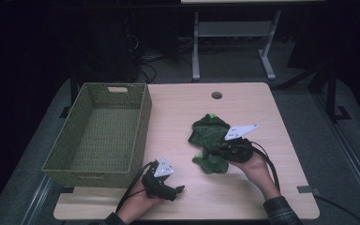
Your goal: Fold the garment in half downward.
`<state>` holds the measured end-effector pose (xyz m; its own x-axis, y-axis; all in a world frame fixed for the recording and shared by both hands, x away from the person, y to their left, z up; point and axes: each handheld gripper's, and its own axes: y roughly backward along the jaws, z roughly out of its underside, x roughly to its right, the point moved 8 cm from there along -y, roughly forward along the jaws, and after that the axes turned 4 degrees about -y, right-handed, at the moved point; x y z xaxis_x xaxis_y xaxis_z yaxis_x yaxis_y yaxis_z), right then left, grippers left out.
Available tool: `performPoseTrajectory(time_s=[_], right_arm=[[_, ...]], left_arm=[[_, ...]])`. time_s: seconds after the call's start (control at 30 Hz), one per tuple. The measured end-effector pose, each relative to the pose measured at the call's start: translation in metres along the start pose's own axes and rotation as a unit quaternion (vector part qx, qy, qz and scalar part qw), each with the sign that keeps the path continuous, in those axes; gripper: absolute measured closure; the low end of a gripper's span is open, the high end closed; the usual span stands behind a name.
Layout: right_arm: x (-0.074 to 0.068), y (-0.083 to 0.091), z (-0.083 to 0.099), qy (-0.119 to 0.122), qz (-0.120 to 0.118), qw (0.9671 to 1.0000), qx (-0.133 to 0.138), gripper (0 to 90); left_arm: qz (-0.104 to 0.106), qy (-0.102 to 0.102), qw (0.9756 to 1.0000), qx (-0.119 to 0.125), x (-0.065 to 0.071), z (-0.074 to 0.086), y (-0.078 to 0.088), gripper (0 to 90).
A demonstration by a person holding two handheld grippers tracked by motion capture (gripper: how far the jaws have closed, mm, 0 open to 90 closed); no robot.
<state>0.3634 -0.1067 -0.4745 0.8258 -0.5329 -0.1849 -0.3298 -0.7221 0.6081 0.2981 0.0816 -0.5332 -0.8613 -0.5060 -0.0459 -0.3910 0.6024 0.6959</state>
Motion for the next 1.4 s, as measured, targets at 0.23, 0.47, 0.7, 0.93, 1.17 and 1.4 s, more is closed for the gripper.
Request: performPoseTrajectory(time_s=[0.23,0.47,0.7,0.93,1.17,1.4], right_arm=[[0.009,-0.018,0.021,-0.018,0.009,0.9994,-0.029,87.7],[0.011,-0.024,0.035,-0.042,0.009,0.9984,-0.035,90.0],[0.011,-0.024,0.036,-0.040,0.013,0.9984,-0.037,89.8],[0.013,-0.011,0.027,-0.039,0.031,0.9986,-0.016,73.7],[0.016,0.007,0.020,-0.047,0.034,0.9982,0.011,60.1],[0.022,0.020,0.010,-0.039,0.052,0.9977,0.018,52.9]], left_arm=[[0.000,0.000,1.0000,0.000,0.000,0.000,0.000,12.4],[-0.002,0.002,1.0000,0.000,0.000,0.000,0.000,12.5],[-0.007,0.008,0.9999,-0.002,0.001,-0.001,-0.001,12.4],[-0.004,0.004,0.9996,-0.029,0.000,-0.004,-0.001,13.6],[0.013,0.008,0.9993,-0.034,0.002,-0.009,0.000,13.9],[0.027,-0.004,0.9992,-0.028,-0.003,-0.025,0.000,17.3]])
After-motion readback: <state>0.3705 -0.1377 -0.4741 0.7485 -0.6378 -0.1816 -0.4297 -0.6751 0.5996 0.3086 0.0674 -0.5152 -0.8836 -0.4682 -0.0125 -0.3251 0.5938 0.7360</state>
